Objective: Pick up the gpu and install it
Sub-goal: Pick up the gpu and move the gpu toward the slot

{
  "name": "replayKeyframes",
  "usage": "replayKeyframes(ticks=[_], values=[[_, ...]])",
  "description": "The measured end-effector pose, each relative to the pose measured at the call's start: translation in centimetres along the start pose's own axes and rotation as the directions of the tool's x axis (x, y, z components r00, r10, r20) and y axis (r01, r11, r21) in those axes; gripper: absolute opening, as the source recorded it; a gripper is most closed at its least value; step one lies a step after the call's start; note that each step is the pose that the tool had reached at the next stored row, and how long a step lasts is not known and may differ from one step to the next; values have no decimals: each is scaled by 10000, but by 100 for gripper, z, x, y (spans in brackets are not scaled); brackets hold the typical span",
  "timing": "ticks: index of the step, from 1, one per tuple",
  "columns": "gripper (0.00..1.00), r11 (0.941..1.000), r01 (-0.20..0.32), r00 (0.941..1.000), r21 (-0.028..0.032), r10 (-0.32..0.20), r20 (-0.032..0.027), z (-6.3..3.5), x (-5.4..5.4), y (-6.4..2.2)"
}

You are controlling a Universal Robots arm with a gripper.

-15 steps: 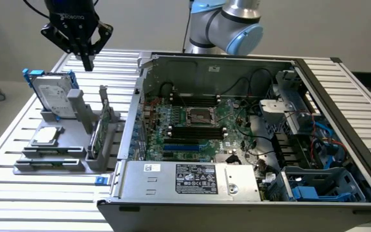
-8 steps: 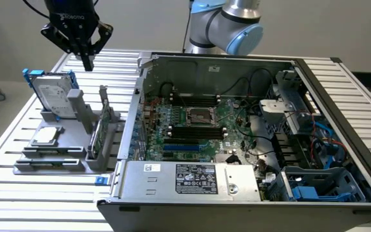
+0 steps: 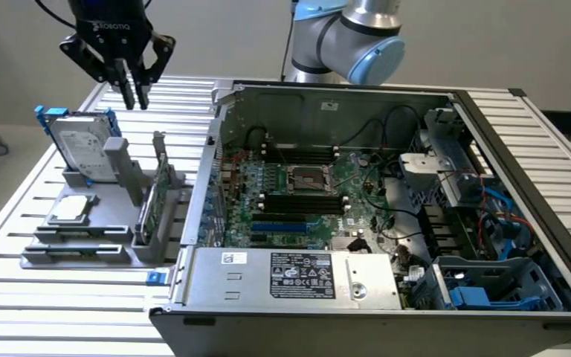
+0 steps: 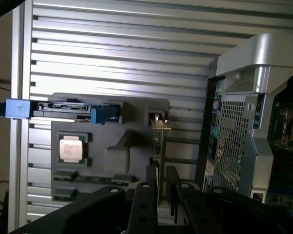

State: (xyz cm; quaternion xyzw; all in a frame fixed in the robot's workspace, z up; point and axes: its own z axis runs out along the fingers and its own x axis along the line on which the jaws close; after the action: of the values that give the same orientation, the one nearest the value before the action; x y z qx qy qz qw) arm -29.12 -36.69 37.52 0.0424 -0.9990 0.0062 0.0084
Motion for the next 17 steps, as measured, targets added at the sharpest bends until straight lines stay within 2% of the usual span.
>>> replayKeyframes(ticks=[1, 2, 3, 4, 6, 10, 17], values=[[24, 10000, 5, 10000, 0, -5, 0, 0, 0, 0], [30, 10000, 12, 10000, 0, -12, 0, 0, 0, 0], [30, 10000, 14, 10000, 1, -14, 0, 2, 0, 0], [36, 10000, 13, 10000, 9, -13, 2, 15, 1, 1], [36, 10000, 5, 10000, 35, -5, -2, 48, 7, -1], [36, 10000, -71, 10000, 43, 71, -5, 120, 32, -40], [36, 9998, -197, 9998, 40, 197, 3, 252, 66, -187]])
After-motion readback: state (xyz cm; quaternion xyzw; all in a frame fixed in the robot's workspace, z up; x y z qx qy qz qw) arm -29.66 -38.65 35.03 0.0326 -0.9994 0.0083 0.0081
